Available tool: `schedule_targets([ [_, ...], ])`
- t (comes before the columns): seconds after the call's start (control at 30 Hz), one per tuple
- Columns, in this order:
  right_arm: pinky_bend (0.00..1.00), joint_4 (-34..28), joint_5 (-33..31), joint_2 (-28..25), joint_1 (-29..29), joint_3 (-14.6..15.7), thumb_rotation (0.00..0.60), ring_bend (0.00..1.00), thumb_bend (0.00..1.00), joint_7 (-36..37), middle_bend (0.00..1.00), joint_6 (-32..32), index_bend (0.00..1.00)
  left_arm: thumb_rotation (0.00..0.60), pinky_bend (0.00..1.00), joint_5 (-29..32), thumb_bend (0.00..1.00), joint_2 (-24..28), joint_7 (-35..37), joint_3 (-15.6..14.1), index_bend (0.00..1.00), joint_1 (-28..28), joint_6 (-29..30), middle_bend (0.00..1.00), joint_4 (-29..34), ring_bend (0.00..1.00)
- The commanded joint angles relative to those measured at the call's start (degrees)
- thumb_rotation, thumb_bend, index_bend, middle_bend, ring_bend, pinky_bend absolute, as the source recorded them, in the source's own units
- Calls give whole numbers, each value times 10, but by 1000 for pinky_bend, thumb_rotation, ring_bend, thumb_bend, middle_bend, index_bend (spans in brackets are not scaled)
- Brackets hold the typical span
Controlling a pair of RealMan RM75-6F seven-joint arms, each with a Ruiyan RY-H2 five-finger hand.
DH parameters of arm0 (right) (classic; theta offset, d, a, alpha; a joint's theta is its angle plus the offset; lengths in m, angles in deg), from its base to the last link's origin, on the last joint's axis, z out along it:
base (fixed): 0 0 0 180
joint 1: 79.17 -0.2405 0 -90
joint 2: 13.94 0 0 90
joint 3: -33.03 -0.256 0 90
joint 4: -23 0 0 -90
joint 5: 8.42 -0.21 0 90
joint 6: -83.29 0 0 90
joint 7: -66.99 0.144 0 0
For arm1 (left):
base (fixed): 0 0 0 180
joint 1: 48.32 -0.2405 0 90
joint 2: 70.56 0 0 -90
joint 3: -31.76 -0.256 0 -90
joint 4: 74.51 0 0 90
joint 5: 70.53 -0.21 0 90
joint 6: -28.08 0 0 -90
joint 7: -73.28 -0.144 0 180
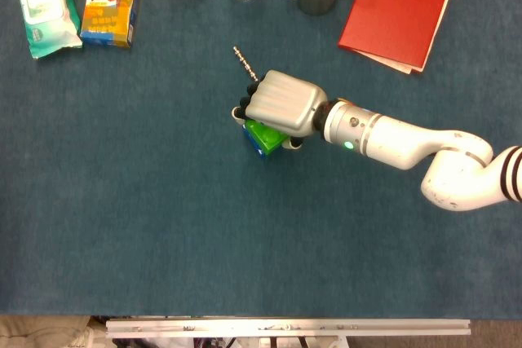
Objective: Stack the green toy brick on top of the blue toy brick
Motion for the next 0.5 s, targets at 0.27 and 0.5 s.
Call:
schedule_targets([
  [0.27, 460, 12, -13, 11, -3, 0, 600, 314, 283, -12, 439, -3, 465, 600, 0, -1, 206, 0, 2, 0, 0, -1, 2, 3, -2, 18],
  [0.5, 460, 15, -29, 14, -6, -5, 600, 314, 283, -27, 439, -6, 465, 600, 0, 1, 206, 0, 4, 0, 0, -2, 1, 3, -4, 18],
])
